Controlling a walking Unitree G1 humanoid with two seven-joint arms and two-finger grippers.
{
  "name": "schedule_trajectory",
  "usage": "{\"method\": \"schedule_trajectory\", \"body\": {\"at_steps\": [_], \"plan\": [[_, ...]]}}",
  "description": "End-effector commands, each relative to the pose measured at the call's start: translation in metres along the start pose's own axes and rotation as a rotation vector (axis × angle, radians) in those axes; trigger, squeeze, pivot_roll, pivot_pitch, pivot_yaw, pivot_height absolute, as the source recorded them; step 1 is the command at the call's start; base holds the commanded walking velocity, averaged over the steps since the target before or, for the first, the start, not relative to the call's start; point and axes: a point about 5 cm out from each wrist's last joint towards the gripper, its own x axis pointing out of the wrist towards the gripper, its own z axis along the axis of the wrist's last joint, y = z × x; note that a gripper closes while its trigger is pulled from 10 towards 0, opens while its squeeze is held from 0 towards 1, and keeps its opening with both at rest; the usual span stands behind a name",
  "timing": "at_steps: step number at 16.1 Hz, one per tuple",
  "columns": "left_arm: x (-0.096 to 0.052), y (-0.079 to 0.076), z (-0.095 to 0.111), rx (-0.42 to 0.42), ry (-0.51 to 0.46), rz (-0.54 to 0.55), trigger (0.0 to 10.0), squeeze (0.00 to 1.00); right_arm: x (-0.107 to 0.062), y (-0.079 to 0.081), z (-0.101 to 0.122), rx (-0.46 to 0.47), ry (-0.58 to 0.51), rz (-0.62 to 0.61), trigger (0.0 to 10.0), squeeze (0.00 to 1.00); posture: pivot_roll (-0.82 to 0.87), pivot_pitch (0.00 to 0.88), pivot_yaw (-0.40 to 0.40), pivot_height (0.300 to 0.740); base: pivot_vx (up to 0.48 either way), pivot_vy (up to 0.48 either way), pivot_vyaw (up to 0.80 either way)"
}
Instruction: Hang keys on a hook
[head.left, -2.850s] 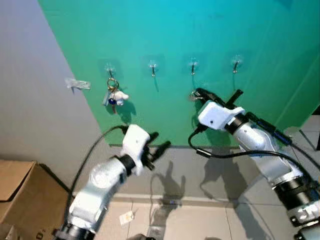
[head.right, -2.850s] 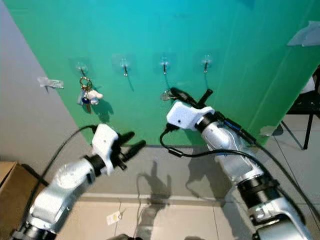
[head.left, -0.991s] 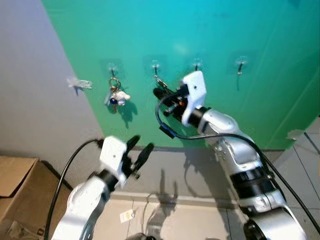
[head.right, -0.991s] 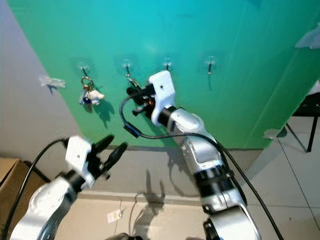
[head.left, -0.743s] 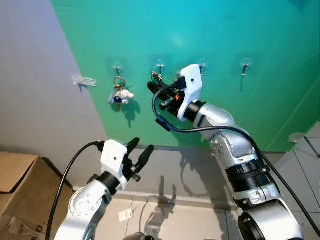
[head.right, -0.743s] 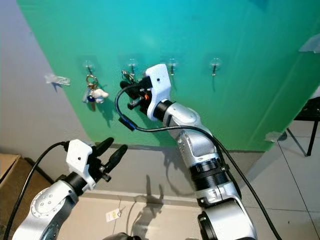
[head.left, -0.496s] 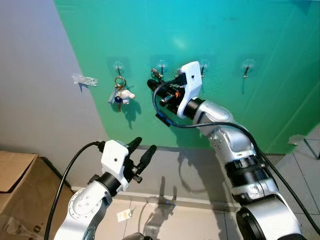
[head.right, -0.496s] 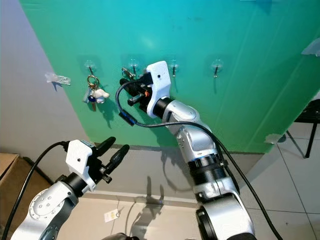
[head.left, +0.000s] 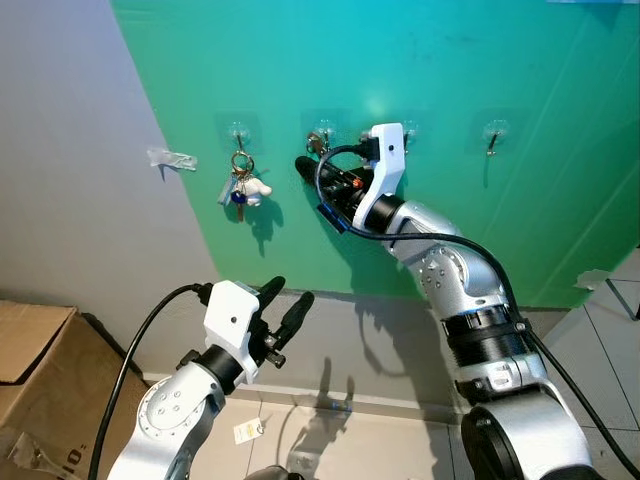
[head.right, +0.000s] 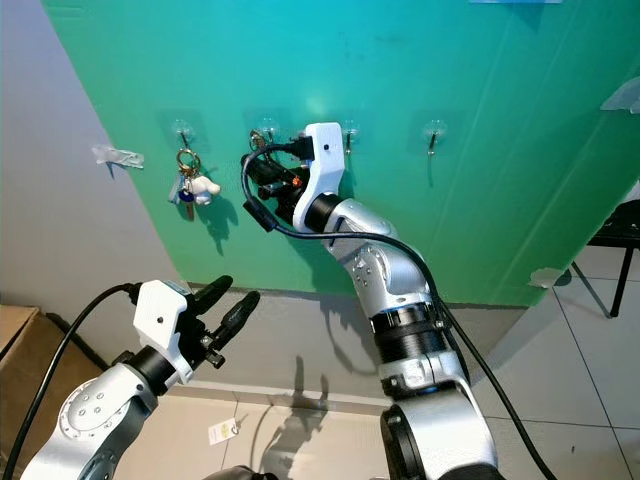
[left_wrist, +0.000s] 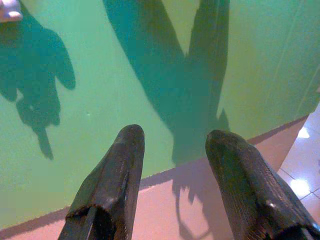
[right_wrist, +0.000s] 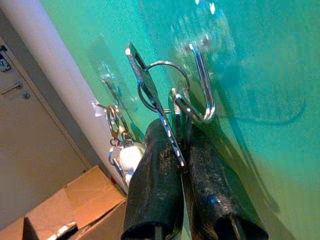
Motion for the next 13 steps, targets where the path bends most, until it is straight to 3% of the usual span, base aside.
{"method": "schedule_trajectory", "body": {"at_steps": [1, 4, 6, 10, 13], "plan": [[0.000, 0.000, 0.005, 0.022, -0.006, -0.005, 10.0, 0.00, 0.000, 0.007, 0.004, -0.035, -0.010, 0.014, 0.0, 0.00, -0.07, 0.000, 0.073, 0.740, 0.000, 0.000, 0.00], [0.003, 0.003, 0.005, 0.027, -0.011, 0.008, 10.0, 0.00, -0.006, 0.023, 0.003, -0.151, -0.022, 0.064, 0.0, 0.00, -0.08, 0.004, 0.075, 0.740, 0.000, 0.000, 0.00], [0.004, 0.005, 0.004, 0.029, -0.012, 0.008, 10.0, 0.00, -0.007, 0.024, 0.002, -0.141, -0.021, 0.061, 0.0, 0.00, -0.08, 0.005, 0.077, 0.740, 0.000, 0.000, 0.00], [0.011, 0.001, 0.002, 0.030, -0.011, -0.008, 10.0, 0.00, -0.012, 0.022, -0.005, 0.005, -0.012, 0.019, 0.0, 0.00, -0.09, 0.007, 0.084, 0.740, 0.000, 0.000, 0.00], [0.012, 0.001, 0.003, 0.032, -0.015, -0.013, 10.0, 0.00, -0.011, 0.018, -0.005, 0.046, -0.004, 0.013, 0.0, 0.00, -0.08, 0.009, 0.082, 0.740, 0.000, 0.000, 0.00]]}}
